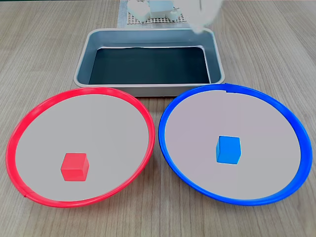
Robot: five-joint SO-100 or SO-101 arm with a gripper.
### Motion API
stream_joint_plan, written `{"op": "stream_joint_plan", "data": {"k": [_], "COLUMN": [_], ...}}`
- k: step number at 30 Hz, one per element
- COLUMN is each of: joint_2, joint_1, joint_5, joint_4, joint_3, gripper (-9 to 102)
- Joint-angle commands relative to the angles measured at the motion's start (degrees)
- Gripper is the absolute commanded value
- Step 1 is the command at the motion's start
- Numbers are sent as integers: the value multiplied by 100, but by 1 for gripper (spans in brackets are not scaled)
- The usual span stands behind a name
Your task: Move two blocks tray to matching dishes
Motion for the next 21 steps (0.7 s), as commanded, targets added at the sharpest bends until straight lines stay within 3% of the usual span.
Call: {"op": "stream_joint_plan", "data": {"k": [1, 7, 11, 15, 21], "joint_2": [1556, 4729, 5616, 6381, 6838], "joint_1": [431, 765, 976, 1134, 1178], "joint_5": [2707, 3313, 3138, 3138, 3111], "joint_4": [-940, 940, 1397, 2707, 3261], "joint_3": [1389, 3876, 4614, 4623, 4623], "gripper": [0, 0, 0, 0, 0]}}
